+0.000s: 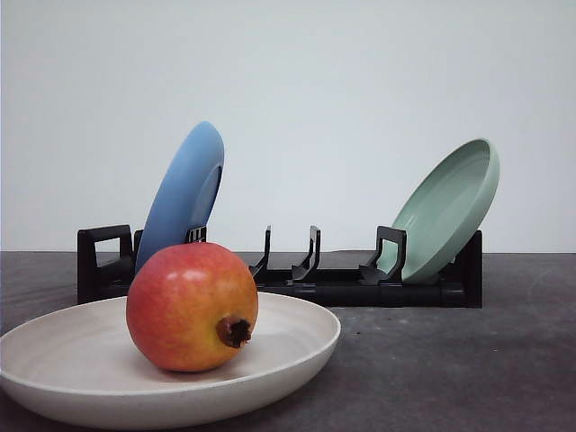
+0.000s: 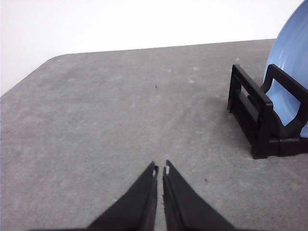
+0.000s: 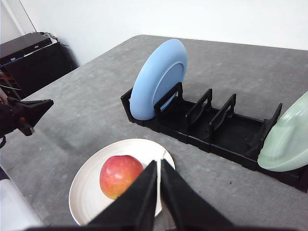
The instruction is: Place pomegranate in white plate
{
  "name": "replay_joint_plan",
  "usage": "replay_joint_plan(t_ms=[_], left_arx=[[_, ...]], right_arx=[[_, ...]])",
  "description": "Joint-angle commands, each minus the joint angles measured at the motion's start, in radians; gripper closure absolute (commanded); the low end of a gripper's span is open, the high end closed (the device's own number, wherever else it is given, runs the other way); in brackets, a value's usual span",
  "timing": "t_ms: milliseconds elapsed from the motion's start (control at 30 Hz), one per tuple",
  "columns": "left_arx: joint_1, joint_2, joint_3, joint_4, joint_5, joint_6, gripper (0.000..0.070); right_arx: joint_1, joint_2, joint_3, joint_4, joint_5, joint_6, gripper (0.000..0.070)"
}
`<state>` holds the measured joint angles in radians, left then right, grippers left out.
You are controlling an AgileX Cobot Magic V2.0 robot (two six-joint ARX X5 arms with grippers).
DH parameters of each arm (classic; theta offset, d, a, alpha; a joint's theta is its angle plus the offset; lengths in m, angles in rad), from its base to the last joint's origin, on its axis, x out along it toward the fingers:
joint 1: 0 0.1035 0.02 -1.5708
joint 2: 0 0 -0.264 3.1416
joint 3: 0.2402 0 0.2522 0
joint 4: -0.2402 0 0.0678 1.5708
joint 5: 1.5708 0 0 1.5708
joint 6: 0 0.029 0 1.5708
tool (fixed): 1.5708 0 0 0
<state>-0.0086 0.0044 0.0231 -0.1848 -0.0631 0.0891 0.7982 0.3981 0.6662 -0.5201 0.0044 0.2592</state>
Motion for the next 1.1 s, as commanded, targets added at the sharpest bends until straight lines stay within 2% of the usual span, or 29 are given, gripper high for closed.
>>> replay_joint_plan(t_ms=[0,567,633,700,767,833,967,1067], left_arx=[[0.0,-0.002,-0.011,-0.001,0.003,0.003,0.07],[0.0,-0.002,-0.011,-0.001,0.003,0.003,0.07],[0.0,-0.002,-0.011,-0.001,0.003,0.003,0.07],[0.0,-0.002,-0.011,-0.001,0.003,0.003,0.07],[0.0,-0.002,-0.011,-0.001,0.003,0.003,0.07],[0.0,-0.002,-0.011,-0.001,0.003,0.003,0.07],[0.0,-0.002,-0.011,-0.002,0.003,0.003,0.07],[0.0,-0.002,-0.011,-0.002,0.003,0.003,0.07]], right_arx=[[0.01,0.005,0.005,0.011,0.004,-0.006,0.0697],[-0.01,-0.008,0.005,0.01,0.006,-0.011,0.0697],[-0.059,-0.017,0.004,0.01,-0.025,-0.017,0.0697],[-0.139,-0.018,-0.001,0.011,-0.077,-0.03,0.0697],[-0.233,-0.026,-0.016,0.02,-0.084,-0.043,0.0697],[-0.324,-0.041,-0.05,0.054,-0.077,-0.101,0.0697],[-0.498,-0.096,-0.197,0.221,-0.08,-0.257,0.0697],[-0.594,-0.15,-0.322,0.314,-0.074,-0.332,0.0697]])
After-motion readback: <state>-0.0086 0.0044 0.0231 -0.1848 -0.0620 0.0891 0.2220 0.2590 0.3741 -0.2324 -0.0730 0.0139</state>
